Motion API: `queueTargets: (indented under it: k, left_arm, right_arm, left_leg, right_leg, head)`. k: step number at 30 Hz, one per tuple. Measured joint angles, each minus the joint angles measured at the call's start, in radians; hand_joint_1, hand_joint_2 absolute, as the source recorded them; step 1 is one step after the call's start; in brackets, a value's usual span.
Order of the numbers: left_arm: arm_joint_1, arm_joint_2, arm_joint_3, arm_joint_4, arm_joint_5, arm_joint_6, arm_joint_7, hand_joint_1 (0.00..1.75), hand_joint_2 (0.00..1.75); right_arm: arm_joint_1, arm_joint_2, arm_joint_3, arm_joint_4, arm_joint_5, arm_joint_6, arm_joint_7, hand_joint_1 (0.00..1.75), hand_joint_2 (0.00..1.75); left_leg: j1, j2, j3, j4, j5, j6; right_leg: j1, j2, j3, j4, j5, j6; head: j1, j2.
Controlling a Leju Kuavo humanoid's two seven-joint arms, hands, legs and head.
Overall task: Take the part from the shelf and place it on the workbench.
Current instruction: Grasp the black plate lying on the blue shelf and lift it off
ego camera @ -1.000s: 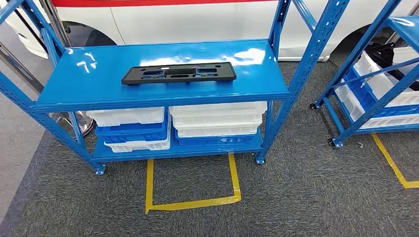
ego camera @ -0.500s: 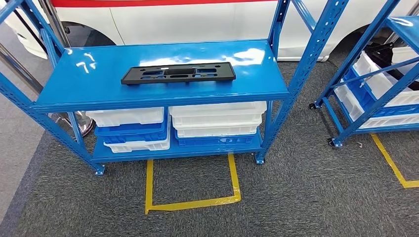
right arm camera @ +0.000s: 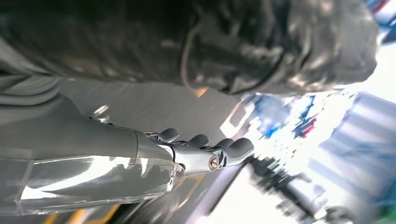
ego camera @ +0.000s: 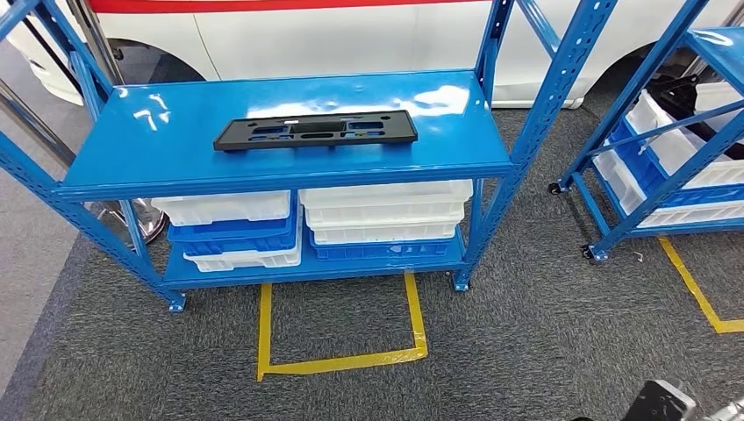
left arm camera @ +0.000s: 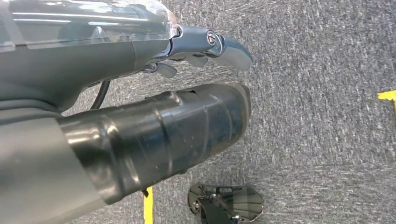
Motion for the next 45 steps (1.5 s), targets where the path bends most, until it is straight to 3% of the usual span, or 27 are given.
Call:
queueTargets:
  k: [6,12,20,25,32,45]
  left_arm:
    - [-0.001,-0.002,0.016,0.0,-0.012,-0.001,-0.001,0.0,0.0]
    - [-0.004,-0.002,0.024,0.0,-0.03,-0.005,-0.011,0.0,0.0]
    - [-0.007,-0.002,0.024,0.0,-0.062,-0.02,-0.019,0.0,0.0]
    - [-0.008,-0.002,0.024,0.0,-0.066,-0.022,-0.021,0.0,0.0]
    - [-0.009,-0.002,0.024,0.0,-0.068,-0.037,-0.037,0.0,0.0]
    - [-0.011,0.001,0.039,0.001,-0.043,-0.217,-0.138,0.0,0.0]
  right_arm:
    - [0.081,0.004,0.344,-0.11,0.036,0.006,0.0,0.0,0.0]
    - [0.104,-0.092,0.693,-0.107,-0.041,0.15,0.001,0.0,0.0]
    - [0.066,-0.206,0.992,-0.057,-0.001,0.301,0.052,0.0,0.0]
    - [0.04,-0.251,1.085,-0.02,0.009,0.312,0.069,0.0,0.0]
    - [0.01,-0.283,1.137,0.009,0.01,0.327,0.083,0.0,0.0]
    - [-0.058,-0.314,1.231,0.136,-0.054,0.283,0.075,0.0,0.0]
  left_leg:
    - [0.001,0.0,0.001,0.0,0.0,-0.001]
    - [0.002,0.0,0.001,0.0,0.001,-0.001]
    - [0.001,0.0,0.001,0.0,0.0,-0.001]
    - [0.001,-0.001,0.001,0.0,0.0,-0.001]
    - [0.001,-0.001,0.001,0.0,0.0,-0.001]
    - [0.001,0.0,0.001,0.0,0.0,-0.001]
  right_leg:
    - [0.002,0.0,0.0,0.0,0.0,0.0]
    - [0.001,0.0,0.0,0.001,0.0,0.0]
    - [0.001,-0.001,-0.001,0.0,0.0,0.0]
    - [0.002,-0.001,-0.001,0.0,0.0,0.0]
    - [0.002,-0.001,-0.001,0.0,0.0,0.0]
    - [0.002,0.0,-0.001,0.0,0.0,0.0]
  head:
    - [0.0,0.0]
    - [0.0,0.0]
    - [0.0,0.0]
    - [0.0,0.0]
    - [0.0,0.0]
    - [0.0,0.0]
